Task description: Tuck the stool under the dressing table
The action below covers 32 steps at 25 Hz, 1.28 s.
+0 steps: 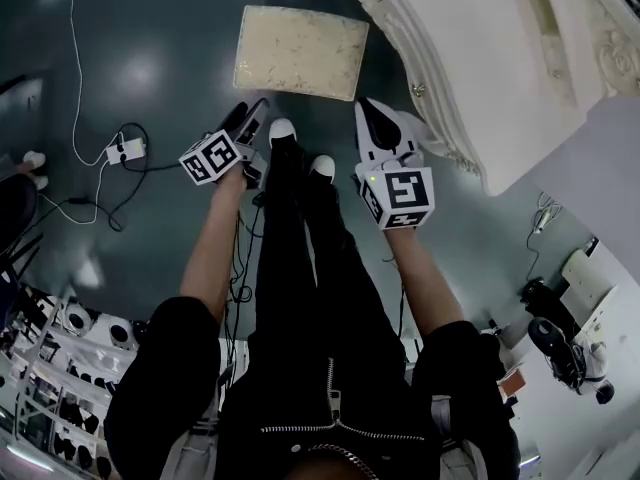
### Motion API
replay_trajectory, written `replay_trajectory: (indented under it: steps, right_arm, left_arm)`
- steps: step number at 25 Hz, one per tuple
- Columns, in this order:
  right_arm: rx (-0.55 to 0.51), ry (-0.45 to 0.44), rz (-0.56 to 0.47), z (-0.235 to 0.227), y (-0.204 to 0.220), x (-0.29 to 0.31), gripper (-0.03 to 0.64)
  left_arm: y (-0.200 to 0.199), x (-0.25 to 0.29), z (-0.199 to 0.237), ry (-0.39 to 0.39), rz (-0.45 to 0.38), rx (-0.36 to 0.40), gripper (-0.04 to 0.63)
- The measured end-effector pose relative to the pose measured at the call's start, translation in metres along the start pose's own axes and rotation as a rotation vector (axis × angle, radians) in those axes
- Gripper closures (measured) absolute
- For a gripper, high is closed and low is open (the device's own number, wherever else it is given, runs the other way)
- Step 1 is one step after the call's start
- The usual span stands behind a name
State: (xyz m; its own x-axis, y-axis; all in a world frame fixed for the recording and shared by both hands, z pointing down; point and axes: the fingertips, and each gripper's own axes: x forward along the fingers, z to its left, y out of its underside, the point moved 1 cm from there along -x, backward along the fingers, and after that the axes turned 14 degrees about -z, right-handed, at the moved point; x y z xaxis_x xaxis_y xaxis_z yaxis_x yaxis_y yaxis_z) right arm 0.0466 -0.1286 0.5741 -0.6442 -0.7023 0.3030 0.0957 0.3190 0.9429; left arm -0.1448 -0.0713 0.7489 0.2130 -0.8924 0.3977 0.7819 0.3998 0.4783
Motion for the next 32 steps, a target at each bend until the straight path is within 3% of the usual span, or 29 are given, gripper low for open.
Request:
replay_trajectory:
  steps: [12, 15, 21, 32]
  right_arm:
    - [0.051, 0.015, 0.084, 0.001, 0.067, 0.028, 0.614]
    - [0.065, 0.026, 0.090, -0.005, 0.086, 0.034, 0.614]
    - [0.079, 0.033, 0.132, -0.004, 0.112, 0.032, 0.614]
    - [0.127, 0.086, 0.156, -0.013, 0.132, 0.030, 0.612]
  left_arm:
    - [0.062, 0.059, 0.106, -0.084, 0.098, -0.103, 0.267]
    - [0.065, 0.074, 0.130, -0.107, 0.078, -0.143, 0.264]
    - [0.074, 0.095, 0.166, -0.163, 0.013, -0.314, 0.264]
    - [0.078, 0.108, 0.185, -0.158, -0.028, -0.441, 0.268]
